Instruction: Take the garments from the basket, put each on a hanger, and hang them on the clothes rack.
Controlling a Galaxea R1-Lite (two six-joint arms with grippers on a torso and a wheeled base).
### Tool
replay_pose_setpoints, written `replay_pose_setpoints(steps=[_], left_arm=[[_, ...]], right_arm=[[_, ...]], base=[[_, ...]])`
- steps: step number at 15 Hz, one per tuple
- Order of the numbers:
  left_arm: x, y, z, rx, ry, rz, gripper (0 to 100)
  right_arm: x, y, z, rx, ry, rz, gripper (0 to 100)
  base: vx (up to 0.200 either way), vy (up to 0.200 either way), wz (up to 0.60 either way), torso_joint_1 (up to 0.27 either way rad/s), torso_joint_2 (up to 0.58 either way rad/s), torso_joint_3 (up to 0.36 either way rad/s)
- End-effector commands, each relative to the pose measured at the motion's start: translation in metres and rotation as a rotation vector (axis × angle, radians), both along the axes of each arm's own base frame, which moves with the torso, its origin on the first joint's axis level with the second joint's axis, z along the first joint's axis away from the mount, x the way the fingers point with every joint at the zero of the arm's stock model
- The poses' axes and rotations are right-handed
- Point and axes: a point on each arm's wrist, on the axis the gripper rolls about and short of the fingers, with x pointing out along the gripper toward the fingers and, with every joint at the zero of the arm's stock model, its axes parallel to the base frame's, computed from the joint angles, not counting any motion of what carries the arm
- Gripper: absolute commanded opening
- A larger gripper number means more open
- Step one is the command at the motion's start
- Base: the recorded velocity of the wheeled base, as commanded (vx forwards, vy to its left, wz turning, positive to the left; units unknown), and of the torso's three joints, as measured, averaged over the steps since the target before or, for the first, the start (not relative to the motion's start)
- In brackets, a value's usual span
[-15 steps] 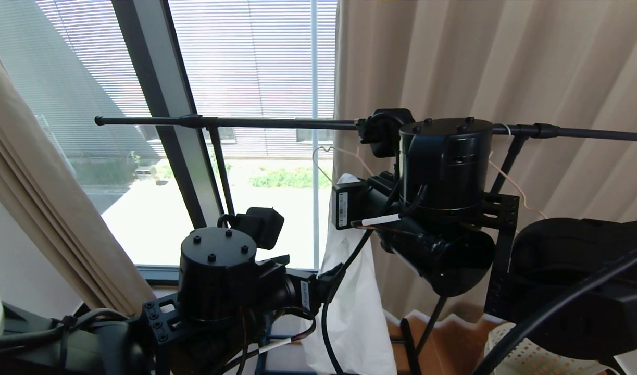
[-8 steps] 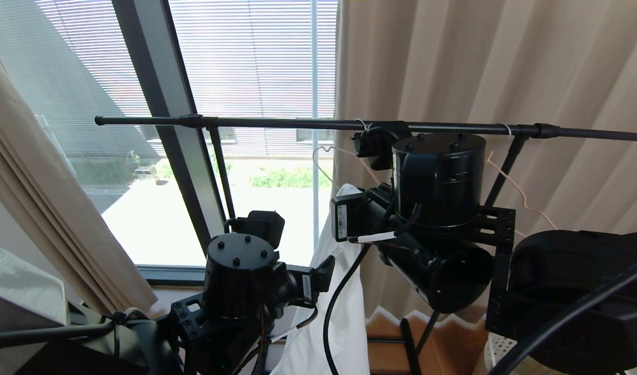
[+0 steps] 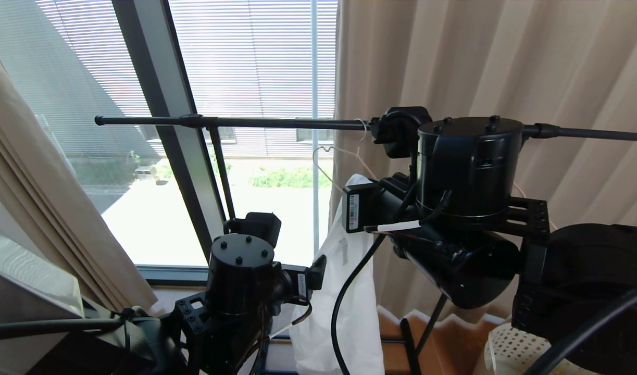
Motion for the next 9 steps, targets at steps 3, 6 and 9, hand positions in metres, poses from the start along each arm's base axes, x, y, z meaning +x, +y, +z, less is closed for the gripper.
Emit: replay_pose_setpoints(steps=[3,6,9], left_arm=[[0.007,0.005,-0.003,0.016,0.003,0.030,100],[0.008,0.008,-0.006,0.036,0.006,0.037,100],[0.006,0.008,-0.009,0.052,0.011,0.027,100]], right_arm=[[-0.003,-0.008,0.010,0.022,-0.018,-0.008,0],[0.002,-0.015,0.013,0.025,-0.024,-0.029,0],[0.012,-0.023,0.013,0.024,-0.026,-0.069,0]], base=[[0.000,0.000,0.00,0.000,0.00,0.000],[0.000,0.000,0.00,0.000,0.00,0.000],[0.000,0.000,0.00,0.000,0.00,0.000]])
